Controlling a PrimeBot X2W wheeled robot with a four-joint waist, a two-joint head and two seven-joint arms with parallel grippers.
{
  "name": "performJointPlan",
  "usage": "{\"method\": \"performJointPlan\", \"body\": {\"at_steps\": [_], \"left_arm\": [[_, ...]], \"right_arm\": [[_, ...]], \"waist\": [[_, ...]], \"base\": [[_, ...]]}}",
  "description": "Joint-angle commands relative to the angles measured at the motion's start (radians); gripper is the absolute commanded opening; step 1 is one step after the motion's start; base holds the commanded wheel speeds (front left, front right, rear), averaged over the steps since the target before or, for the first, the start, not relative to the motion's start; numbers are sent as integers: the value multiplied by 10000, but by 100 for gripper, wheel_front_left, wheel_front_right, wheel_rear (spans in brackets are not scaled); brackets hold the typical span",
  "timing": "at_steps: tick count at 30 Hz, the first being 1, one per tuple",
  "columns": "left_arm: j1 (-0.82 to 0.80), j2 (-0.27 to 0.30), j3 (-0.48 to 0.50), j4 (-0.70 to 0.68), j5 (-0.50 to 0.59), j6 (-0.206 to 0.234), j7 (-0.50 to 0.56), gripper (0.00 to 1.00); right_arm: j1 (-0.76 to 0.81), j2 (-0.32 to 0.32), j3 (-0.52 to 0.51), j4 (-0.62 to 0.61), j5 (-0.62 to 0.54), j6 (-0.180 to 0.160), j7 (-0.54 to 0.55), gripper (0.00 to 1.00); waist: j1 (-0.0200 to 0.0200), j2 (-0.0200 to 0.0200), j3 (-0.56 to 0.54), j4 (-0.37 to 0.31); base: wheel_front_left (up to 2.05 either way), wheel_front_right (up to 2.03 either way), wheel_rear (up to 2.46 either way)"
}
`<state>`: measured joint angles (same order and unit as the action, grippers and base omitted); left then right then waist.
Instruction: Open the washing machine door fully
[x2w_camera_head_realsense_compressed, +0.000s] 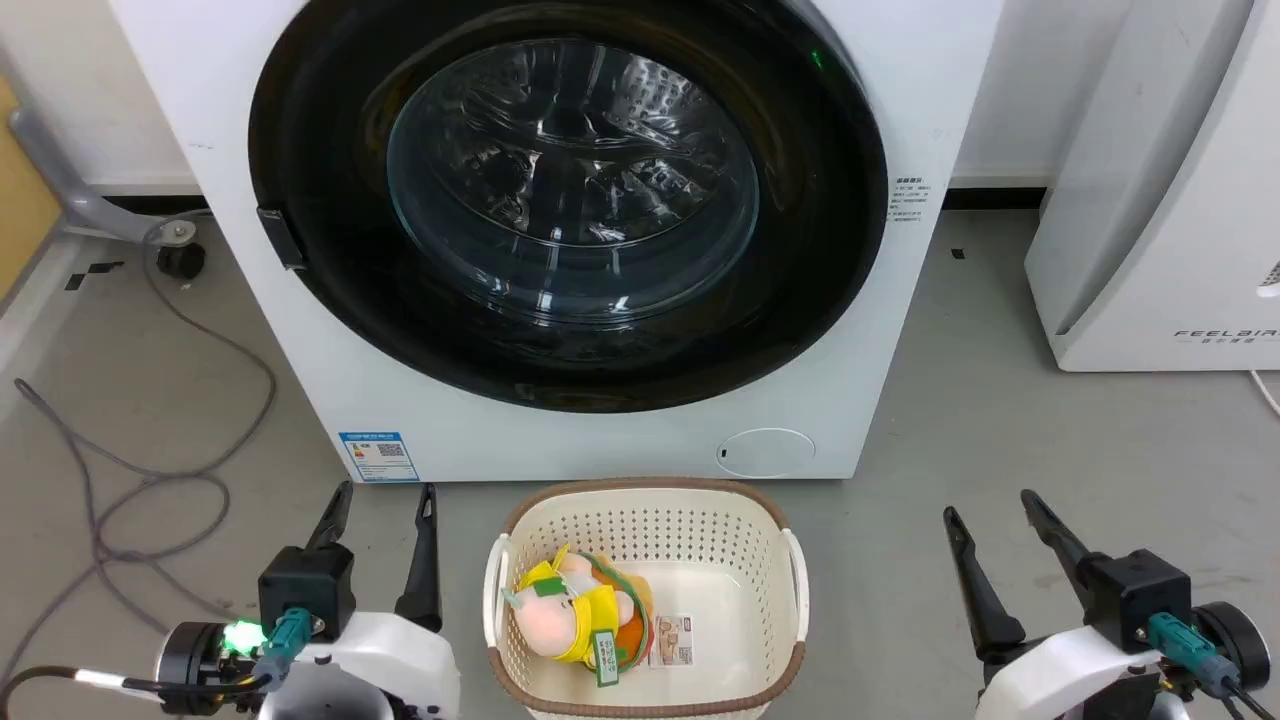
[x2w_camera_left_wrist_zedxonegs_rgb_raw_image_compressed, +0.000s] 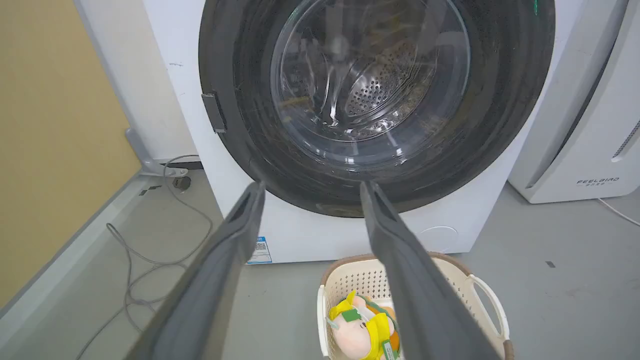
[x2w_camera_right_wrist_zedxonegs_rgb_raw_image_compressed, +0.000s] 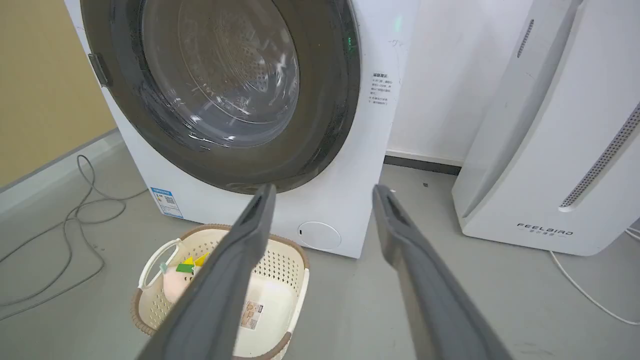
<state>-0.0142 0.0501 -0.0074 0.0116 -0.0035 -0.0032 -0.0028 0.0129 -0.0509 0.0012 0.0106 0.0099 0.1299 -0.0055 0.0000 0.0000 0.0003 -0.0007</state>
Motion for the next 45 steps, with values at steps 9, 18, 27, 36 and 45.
{"method": "performJointPlan", "body": {"at_steps": [9, 18, 27, 36, 45], "left_arm": [[-69, 0, -148, 162, -184, -31, -266, 100], [-130, 0, -320, 279, -370, -68, -496, 100], [-182, 0, -447, 350, -505, -87, -684, 100], [-312, 0, -557, 344, -657, -102, -872, 100], [-492, 0, -612, 322, -797, -144, -1061, 100]], "right_arm": [[35, 1, -26, 177, 206, 1, -241, 0], [35, 1, -268, 280, 932, 2, -471, 0], [-136, 2, -466, 592, 2280, 2, -659, 0], [-759, 2, -659, 1016, 4496, 3, -847, 0], [-1743, 3, -846, 1473, 7460, 3, -1033, 0]], "waist": [[0, 0, 8, -15], [0, 0, 18, 2], [0, 0, 57, -9], [0, 0, 245, -20], [0, 0, 542, -15]], "base": [[0, 0, 0], [0, 0, 0], [0, 0, 0], [0, 0, 0], [0, 0, 0]]}}
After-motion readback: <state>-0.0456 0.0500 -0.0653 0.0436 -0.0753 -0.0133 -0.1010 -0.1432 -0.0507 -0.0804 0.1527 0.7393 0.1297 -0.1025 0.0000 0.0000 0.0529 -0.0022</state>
